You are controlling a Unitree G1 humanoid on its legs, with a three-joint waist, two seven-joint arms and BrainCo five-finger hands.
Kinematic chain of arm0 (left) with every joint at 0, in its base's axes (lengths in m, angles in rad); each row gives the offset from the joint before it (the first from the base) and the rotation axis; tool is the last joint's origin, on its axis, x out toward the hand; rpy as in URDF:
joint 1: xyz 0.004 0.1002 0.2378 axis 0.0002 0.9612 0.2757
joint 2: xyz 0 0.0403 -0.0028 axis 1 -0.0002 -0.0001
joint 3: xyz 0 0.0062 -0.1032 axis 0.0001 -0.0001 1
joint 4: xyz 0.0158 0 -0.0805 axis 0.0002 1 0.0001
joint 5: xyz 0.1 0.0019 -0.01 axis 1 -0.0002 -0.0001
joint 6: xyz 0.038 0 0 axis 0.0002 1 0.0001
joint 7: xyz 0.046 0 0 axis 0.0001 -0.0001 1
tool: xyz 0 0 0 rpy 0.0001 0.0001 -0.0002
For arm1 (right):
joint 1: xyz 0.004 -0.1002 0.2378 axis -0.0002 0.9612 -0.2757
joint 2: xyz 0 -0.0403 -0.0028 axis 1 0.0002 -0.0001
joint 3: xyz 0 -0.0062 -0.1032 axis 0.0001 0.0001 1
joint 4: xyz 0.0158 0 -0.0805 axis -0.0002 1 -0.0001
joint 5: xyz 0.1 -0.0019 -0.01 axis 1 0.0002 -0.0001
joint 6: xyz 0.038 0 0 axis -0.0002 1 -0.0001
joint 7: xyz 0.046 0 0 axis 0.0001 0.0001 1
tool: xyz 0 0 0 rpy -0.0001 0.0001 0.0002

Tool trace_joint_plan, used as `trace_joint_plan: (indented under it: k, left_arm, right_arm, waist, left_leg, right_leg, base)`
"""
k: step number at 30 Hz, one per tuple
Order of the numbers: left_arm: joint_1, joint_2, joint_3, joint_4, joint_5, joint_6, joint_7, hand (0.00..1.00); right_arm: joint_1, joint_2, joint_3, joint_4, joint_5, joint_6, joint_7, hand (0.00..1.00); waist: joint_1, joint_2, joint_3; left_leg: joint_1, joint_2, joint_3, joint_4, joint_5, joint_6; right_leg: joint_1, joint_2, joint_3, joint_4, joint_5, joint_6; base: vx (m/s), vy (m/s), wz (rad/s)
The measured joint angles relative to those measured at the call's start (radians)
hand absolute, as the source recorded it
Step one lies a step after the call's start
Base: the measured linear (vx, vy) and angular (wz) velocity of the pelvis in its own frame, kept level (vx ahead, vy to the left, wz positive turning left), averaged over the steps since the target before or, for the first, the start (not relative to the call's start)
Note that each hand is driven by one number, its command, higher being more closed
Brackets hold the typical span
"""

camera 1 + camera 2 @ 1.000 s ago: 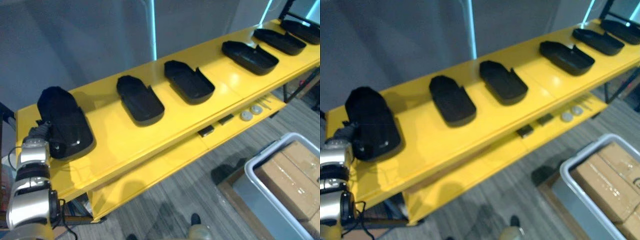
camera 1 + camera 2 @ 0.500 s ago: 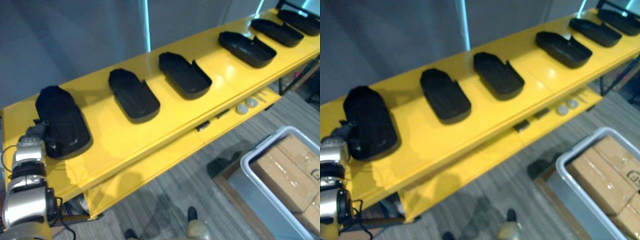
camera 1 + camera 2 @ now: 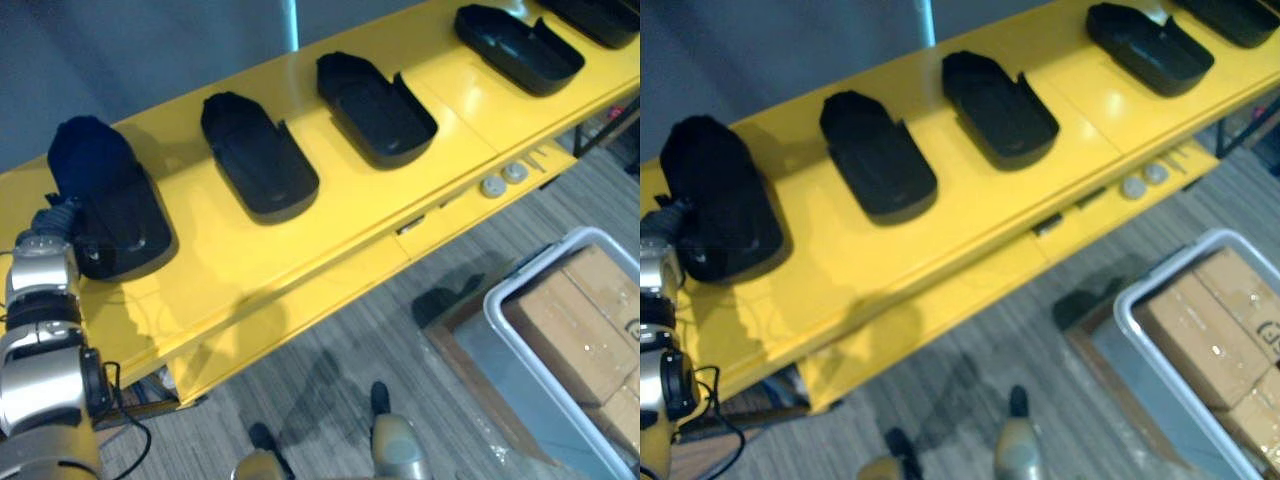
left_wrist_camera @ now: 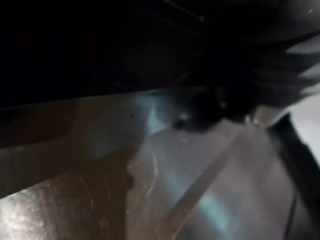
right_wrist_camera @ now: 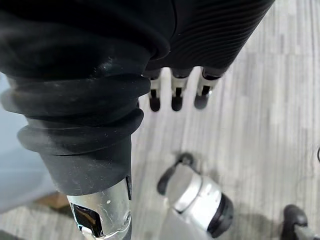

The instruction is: Walk over and take plastic housings, then place them on the shelf

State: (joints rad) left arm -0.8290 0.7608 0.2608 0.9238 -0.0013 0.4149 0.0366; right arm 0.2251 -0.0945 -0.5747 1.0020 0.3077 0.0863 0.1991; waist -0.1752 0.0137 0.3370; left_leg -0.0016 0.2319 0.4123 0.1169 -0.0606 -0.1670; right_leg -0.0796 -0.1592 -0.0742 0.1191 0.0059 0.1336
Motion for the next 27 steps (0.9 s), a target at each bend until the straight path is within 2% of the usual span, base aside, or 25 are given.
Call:
trace_joint_plan:
  k: [8, 14, 15, 19, 27]
  left_arm:
    - [-0.019, -0.020, -0.001, 0.000, 0.003, 0.003, -0.003, 1.00]
    - [-0.036, -0.022, -0.011, 0.000, 0.012, 0.007, -0.030, 1.00]
    - [-0.036, -0.022, -0.011, 0.000, 0.013, 0.009, -0.033, 0.00]
    - [-0.040, -0.022, -0.013, 0.000, 0.046, 0.036, -0.061, 0.00]
    - [-0.046, -0.020, -0.001, 0.030, 0.060, 0.083, -0.059, 0.00]
  right_arm:
    - [0.003, -0.014, 0.000, -0.009, 0.002, 0.000, 0.000, 0.00]
    - [0.003, -0.014, -0.001, -0.011, 0.003, 0.000, 0.000, 0.00]
    - [0.003, -0.014, -0.001, -0.011, 0.003, 0.000, 0.000, 0.00]
    - [0.003, -0.014, -0.001, -0.011, 0.003, 0.001, -0.001, 0.00]
    - [0.003, -0.012, -0.002, -0.003, 0.002, 0.003, -0.005, 0.00]
  waist:
    - [0.004, 0.007, 0.013]
    - [0.005, 0.017, 0.019]
    - [0.005, 0.019, 0.020]
    - [0.007, 0.031, 0.027]
    - [-0.002, 0.036, 0.027]
  left_leg:
    - [-0.008, 0.010, -0.002, 0.034, -0.016, -0.002]
    - [-0.018, 0.009, -0.014, 0.036, -0.016, -0.002]
    - [-0.018, 0.009, -0.015, 0.036, -0.016, -0.002]
    - [-0.018, 0.009, -0.016, 0.036, -0.016, -0.002]
    - [0.011, 0.008, -0.014, 0.025, -0.014, -0.003]
  right_leg:
    - [-0.005, 0.000, 0.003, 0.028, -0.013, 0.003]
    - [-0.009, 0.000, -0.002, 0.029, -0.014, 0.002]
    - [-0.009, 0.000, -0.002, 0.030, -0.014, 0.002]
    - [-0.009, 0.001, -0.002, 0.030, -0.014, 0.002]
    - [0.015, 0.002, -0.003, 0.024, -0.014, 0.002]
  base:
    - [-0.01, 0.000, 0.01]
    - [-0.01, 0.003, 0.03]
    - [0.00, 0.000, 0.00]
    - [0.00, 0.000, 0.00]
    - [0.00, 0.001, -0.01]
